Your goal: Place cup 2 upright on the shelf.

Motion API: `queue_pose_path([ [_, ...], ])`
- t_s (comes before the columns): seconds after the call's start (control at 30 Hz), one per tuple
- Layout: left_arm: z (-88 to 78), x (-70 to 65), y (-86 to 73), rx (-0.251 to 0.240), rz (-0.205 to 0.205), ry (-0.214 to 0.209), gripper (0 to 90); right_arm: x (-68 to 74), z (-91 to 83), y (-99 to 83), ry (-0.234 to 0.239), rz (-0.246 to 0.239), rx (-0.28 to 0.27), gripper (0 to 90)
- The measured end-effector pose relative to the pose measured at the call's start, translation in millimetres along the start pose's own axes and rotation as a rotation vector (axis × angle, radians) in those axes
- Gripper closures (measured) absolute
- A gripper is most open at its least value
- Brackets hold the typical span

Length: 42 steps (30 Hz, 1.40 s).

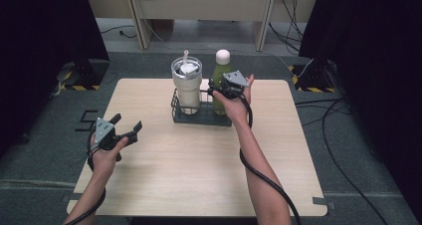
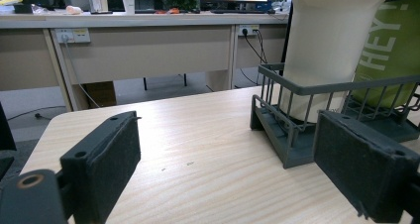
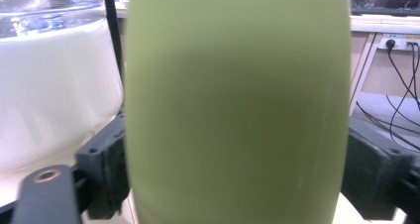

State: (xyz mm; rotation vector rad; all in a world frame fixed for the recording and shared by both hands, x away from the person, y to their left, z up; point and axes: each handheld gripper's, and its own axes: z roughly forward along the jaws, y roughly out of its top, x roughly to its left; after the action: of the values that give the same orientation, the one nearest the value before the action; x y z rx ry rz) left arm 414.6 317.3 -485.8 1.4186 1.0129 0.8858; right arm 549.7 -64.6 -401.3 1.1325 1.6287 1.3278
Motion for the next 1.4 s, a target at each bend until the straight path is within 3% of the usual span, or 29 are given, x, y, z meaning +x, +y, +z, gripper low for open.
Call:
queue_pose_path([
  [0.73, -0.6, -0.3, 0.7, -0.003, 0.001, 0.003, 10.6, -2.6, -19.8, -0.9, -0.007, -0.013, -0.001, 9.0],
  [1.4, -1.8, -0.4, 0.7, 0.001, 0.003, 0.006, 10.8, -10.3, -59.8, -13.5, 0.008, -0.018, 0.005, 12.2],
])
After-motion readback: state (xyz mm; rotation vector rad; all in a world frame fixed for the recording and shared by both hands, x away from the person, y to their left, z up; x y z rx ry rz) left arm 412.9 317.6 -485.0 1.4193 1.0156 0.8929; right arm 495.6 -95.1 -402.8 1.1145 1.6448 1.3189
